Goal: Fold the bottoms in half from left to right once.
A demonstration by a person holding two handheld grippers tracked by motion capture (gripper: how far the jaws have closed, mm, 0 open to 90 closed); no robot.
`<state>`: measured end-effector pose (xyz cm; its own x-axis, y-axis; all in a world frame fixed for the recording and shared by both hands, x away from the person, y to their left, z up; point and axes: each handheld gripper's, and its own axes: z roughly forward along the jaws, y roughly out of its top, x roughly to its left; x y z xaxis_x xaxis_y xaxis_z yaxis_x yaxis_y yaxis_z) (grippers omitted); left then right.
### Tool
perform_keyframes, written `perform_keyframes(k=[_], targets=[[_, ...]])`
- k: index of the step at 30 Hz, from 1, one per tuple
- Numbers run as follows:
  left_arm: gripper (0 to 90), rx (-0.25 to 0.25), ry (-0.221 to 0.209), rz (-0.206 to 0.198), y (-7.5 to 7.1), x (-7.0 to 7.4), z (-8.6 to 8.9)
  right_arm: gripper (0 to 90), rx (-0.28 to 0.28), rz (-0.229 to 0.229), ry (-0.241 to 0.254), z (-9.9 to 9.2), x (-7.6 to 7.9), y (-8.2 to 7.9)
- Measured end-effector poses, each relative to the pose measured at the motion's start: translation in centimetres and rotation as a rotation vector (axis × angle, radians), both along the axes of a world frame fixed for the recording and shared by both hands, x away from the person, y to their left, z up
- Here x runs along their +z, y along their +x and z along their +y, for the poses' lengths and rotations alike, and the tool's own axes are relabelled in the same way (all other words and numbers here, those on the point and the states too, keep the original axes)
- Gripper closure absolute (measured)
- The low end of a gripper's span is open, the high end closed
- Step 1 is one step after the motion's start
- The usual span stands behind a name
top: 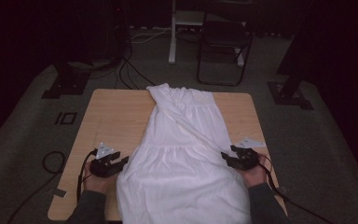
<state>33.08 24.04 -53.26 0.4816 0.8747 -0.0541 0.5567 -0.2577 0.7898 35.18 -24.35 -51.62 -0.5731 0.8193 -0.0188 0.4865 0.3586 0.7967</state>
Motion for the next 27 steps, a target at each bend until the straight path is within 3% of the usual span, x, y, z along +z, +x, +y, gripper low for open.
perform_keyframes(k=[3,8,9,10,12,16,19,21,24,27], targets=[[54.2,-0.015,0.011,0.023,2.3,-0.1,-1.1,45.6,0.026,0.026,-0.002,1.9,0.1,2.7],[54.1,-0.043,0.054,0.061,4.6,-0.6,-3.3,49.7,0.048,0.097,0.021,4.2,-1.1,6.4],[54.1,-0.049,0.058,0.067,4.8,-0.7,-3.5,56.4,0.050,0.119,-0.001,4.7,-1.5,7.0],[54.3,-0.054,0.065,0.075,4.9,-0.9,-3.8,68.7,0.052,0.126,-0.014,4.9,-1.6,7.2],[55.0,-0.061,0.078,0.088,4.9,-1.3,-4.3,85.8,0.038,0.106,-0.026,4.6,-1.3,7.3],[56.9,-0.061,0.084,0.107,4.7,-1.9,-4.4,87.1,-0.024,-0.009,0.045,2.0,1.8,6.4],[60.7,-0.073,0.085,0.111,4.4,-2.0,-4.4,86.9,-0.065,-0.053,0.038,0.5,2.9,5.9],[61.2,-0.075,0.092,0.116,4.4,-1.9,-4.5,86.6,-0.099,-0.046,-0.004,-0.3,2.3,5.9],[58.3,-0.080,0.101,0.111,4.6,-1.6,-4.7,86.5,-0.151,0.040,-0.030,-1.3,-0.8,6.8],[55.2,-0.064,0.079,0.075,5.4,-0.4,-5.0,86.5,-0.199,0.112,-0.015,-1.9,-3.1,7.4]])
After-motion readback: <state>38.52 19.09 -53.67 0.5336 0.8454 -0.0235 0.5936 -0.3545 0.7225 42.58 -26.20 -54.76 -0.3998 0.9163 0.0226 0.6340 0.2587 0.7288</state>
